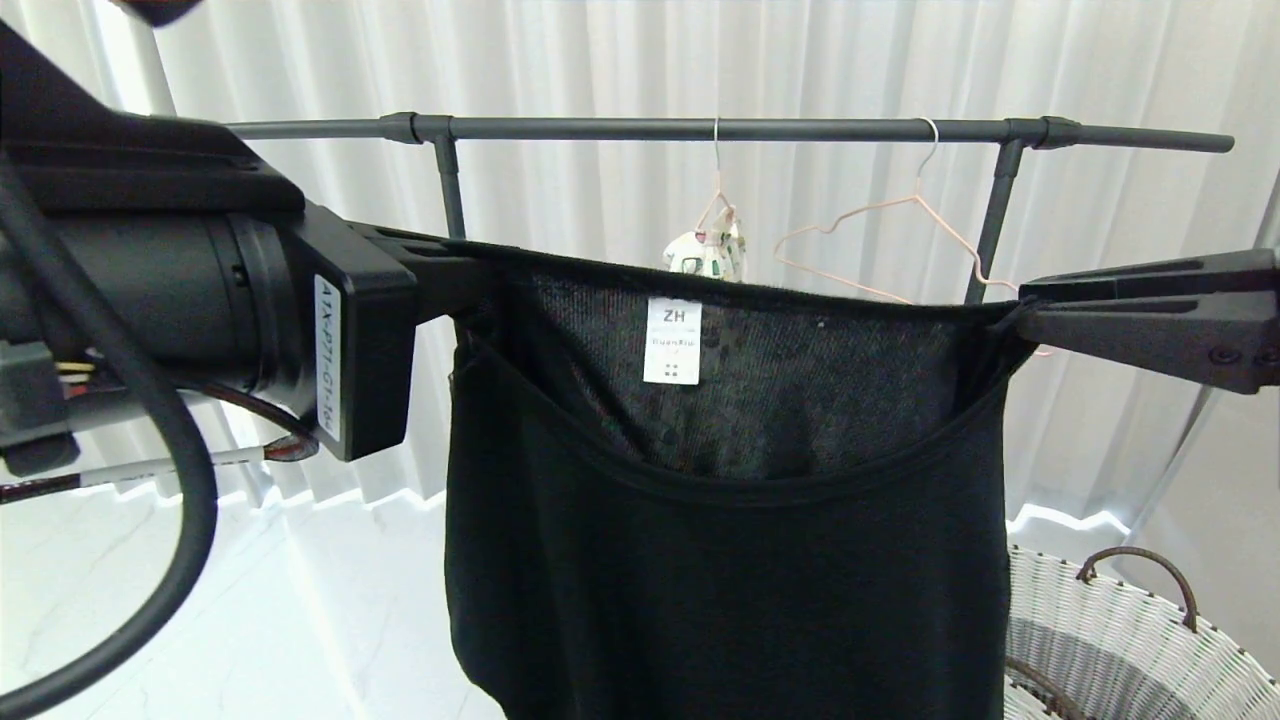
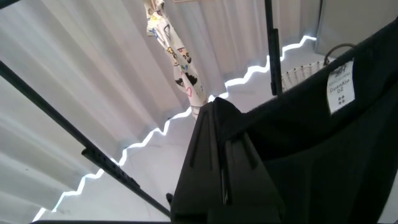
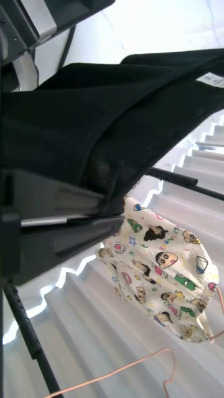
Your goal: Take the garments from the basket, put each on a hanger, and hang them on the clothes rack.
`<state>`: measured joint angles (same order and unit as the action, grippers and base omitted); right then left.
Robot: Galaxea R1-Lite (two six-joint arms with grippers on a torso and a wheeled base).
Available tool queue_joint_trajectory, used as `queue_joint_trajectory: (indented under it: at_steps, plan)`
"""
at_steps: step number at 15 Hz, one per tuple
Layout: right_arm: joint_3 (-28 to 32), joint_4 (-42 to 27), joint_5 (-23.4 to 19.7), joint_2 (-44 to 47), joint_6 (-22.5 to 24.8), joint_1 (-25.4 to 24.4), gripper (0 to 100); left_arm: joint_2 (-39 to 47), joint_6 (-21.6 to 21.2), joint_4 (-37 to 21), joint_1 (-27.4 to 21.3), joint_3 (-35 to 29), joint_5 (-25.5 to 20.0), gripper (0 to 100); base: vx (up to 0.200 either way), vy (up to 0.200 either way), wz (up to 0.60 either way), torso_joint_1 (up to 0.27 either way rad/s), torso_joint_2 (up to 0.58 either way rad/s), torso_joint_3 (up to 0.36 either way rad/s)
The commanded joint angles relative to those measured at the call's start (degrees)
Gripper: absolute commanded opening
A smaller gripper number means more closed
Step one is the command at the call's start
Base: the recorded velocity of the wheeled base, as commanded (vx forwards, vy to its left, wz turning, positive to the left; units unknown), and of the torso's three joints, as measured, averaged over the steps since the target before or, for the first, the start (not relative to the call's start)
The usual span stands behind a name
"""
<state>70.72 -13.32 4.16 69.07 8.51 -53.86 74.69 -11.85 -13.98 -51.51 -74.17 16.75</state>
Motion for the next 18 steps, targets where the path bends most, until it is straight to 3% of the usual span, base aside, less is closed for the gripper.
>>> queue_joint_trajectory:
  at_steps: [1,5,8,13,15,18]
  plan:
    - [-0.1,0.0,0.0,-0.1,0.0,0.0,100,0.2,0.0,0.0,0.1,0.0,0.0,0,0.0,0.0,0.0,0.0,0.0,0.0]
    - [-0.9,0.1,-0.1,-1.2,0.0,0.1,100,0.5,0.0,0.0,2.1,0.0,0.1,0,0.0,0.0,0.0,0.0,0.0,0.0]
    - [-3.2,0.1,-0.5,-3.8,0.1,0.1,100,1.4,0.0,0.0,11.3,0.0,0.3,0,0.0,0.0,0.0,0.0,0.0,0.0]
    - [-5.9,0.2,0.0,-6.5,0.0,1.0,100,0.5,0.2,0.0,11.8,3.0,0.3,0,0.0,0.0,0.0,0.0,0.0,0.0]
    - [-6.0,-0.4,1.7,-6.4,0.2,7.6,100,-1.5,0.0,0.0,12.1,4.3,1.0,0,0.0,0.0,0.0,0.0,0.0,0.0]
    - [-6.8,-5.8,14.7,-5.4,3.3,22.6,100,-6.8,-0.1,0.0,14.6,9.6,2.4,0,0.0,0.0,0.0,0.0,0.0,0.0]
